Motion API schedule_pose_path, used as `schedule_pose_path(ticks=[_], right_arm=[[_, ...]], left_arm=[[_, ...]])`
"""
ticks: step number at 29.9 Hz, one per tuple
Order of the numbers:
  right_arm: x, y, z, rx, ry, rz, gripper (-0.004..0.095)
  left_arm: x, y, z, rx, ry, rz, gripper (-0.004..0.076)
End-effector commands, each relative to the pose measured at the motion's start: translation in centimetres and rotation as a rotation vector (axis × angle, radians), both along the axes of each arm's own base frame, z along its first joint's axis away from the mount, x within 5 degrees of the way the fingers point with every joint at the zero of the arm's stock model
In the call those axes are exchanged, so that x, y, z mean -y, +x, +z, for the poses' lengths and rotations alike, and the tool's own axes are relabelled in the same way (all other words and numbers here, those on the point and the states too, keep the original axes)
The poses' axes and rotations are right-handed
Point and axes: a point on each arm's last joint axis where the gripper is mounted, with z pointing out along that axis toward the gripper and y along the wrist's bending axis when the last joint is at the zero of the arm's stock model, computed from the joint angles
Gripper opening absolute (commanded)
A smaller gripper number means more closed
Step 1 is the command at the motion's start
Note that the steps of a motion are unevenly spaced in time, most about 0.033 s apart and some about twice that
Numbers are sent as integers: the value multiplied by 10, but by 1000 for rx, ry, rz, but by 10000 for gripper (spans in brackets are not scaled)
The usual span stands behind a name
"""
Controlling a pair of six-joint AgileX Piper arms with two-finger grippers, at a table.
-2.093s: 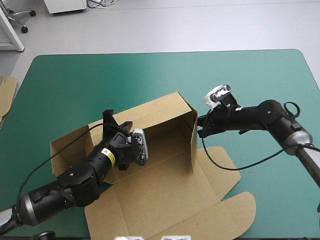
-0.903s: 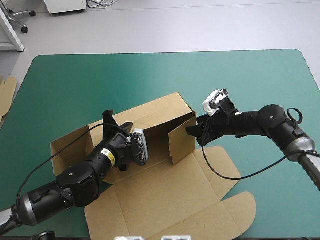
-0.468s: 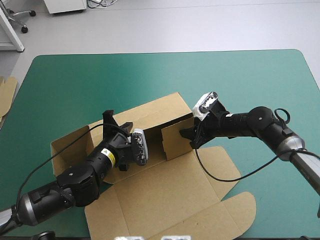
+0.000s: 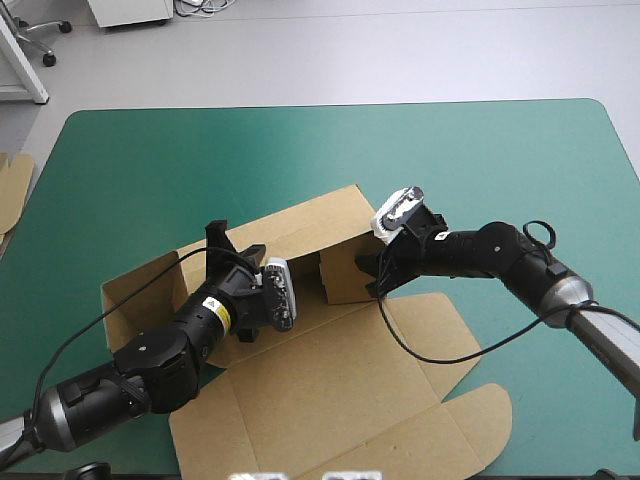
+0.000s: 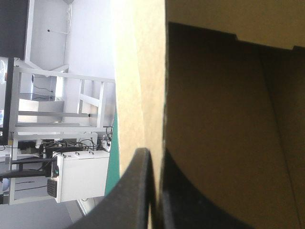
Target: Fold the box
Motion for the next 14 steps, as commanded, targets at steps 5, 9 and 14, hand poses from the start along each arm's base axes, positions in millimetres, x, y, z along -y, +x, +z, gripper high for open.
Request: schedule_pose_path(ticks=[5, 9, 14], right_arm=[[-11, -6, 17, 62, 72, -49, 494], [-19, -13, 3, 92, 54, -74, 494], [-25, -17, -6, 180, 40, -143, 487]], left_arm=[[1, -3, -1, -78, -98, 35, -15], [1, -3, -1, -72, -94, 35, -15], [1, -2, -1, -71, -96, 39, -15]])
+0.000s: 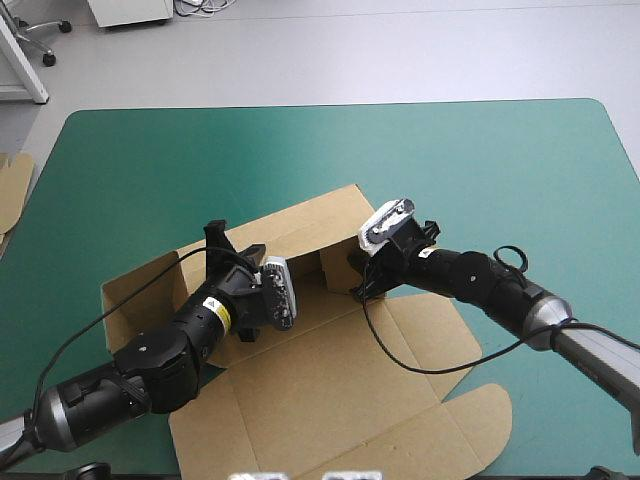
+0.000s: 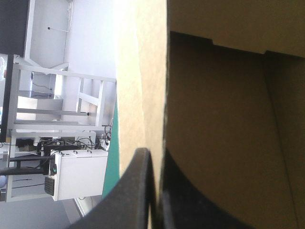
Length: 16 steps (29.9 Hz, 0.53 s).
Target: Fold the box
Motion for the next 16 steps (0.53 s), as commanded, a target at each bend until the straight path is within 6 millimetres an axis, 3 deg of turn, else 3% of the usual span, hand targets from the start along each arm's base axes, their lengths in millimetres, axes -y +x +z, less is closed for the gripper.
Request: schedule_pose_path(ticks=[1, 16], right_arm=[[-5, -6, 11, 86, 44, -46, 480], [-3, 1, 13, 218, 89, -226, 423]], left_arm=[[1, -3, -1, -65, -79, 27, -15], [2, -2, -2, -71, -89, 39, -15]])
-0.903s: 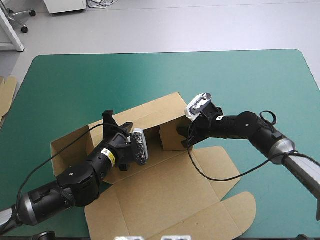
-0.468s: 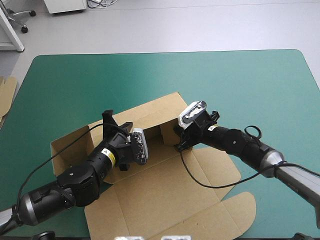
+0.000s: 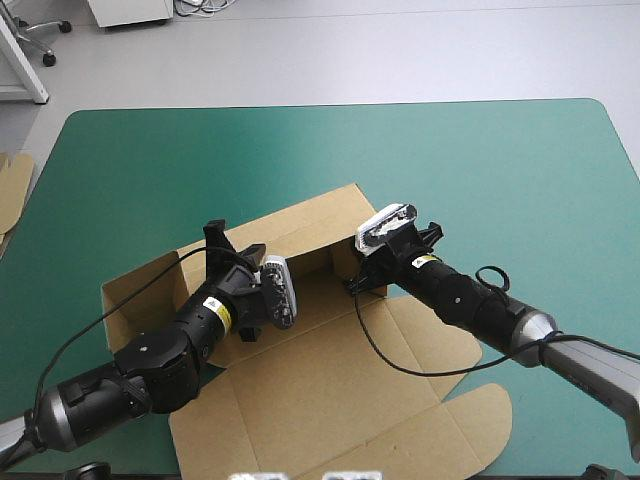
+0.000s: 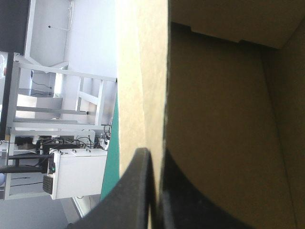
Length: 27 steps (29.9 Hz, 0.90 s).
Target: Fold the box
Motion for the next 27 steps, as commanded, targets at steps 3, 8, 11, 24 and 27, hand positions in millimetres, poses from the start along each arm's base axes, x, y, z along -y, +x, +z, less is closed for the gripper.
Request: schedule_pose_path(ticks=[3, 8, 11, 24, 27], right_arm=[[2, 7, 15, 80, 38, -66, 404], [1, 7, 12, 48, 53, -60, 212], [0, 6, 11, 38, 58, -57, -37], [-1, 5, 10, 2, 79, -51, -26], [-1, 5, 10, -4, 86, -56, -27]], left_arm=[[4, -1, -5, -77, -66, 30, -15], [4, -1, -6, -79, -63, 29, -15], [4, 0, -5, -63, -56, 25, -15], [5, 2, 4, -57, -105, 54, -15], [5, 2, 4, -54, -98, 52, -13]])
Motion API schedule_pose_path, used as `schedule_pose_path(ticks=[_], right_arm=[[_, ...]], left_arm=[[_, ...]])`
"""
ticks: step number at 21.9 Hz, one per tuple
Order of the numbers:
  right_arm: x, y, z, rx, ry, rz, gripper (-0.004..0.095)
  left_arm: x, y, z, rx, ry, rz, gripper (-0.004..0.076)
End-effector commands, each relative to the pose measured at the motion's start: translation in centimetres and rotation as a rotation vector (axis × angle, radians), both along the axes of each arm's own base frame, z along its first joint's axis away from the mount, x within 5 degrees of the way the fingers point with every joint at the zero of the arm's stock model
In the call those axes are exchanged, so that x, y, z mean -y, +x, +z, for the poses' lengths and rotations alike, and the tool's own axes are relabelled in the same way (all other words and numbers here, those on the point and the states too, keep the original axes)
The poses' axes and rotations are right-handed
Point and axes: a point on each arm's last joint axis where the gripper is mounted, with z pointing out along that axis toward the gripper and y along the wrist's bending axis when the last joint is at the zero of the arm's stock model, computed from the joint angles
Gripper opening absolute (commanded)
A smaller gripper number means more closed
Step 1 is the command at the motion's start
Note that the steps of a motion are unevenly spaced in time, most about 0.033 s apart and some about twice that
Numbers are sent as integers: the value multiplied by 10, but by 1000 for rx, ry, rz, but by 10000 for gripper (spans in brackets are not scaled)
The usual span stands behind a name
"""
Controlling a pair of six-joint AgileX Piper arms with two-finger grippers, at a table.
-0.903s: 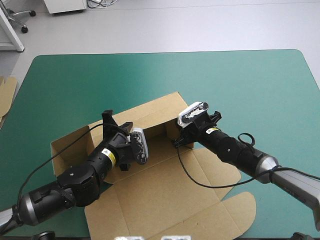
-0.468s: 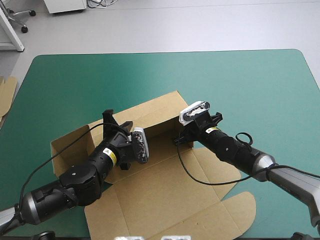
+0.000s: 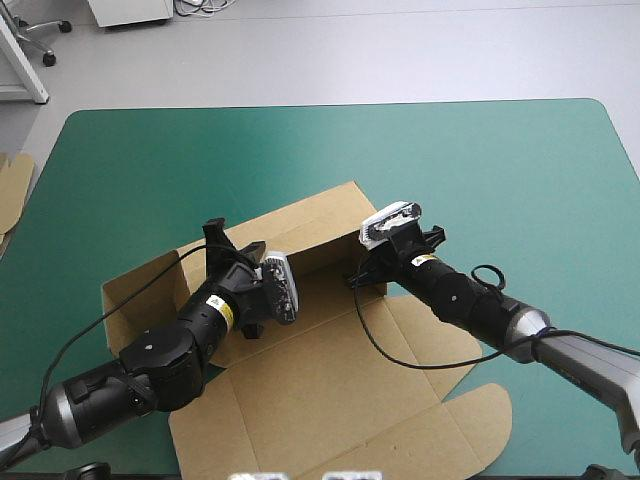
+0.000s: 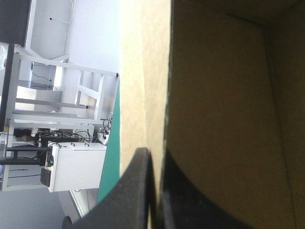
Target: Fold the box
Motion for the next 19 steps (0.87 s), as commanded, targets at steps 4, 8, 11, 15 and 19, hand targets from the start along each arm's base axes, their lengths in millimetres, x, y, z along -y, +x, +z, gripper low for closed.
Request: schedule_pose_path(ticks=[4, 8, 11, 15, 19], right_arm=[[0, 0, 17, 36, 42, -2, -28], [0, 0, 17, 32, 46, -4, -28], [0, 0, 17, 30, 47, -6, -28], [0, 0, 17, 31, 47, -8, -28], [-1, -1, 17, 23, 49, -3, -28]], left_arm=[[6, -6, 4, -48, -78, -4, 160], [12, -15, 7, -57, -74, -19, 379], [18, -23, 17, -69, -97, -22, 388], [32, -42, 54, -33, -161, -63, 387], [23, -38, 76, 39, -143, 37, 283]])
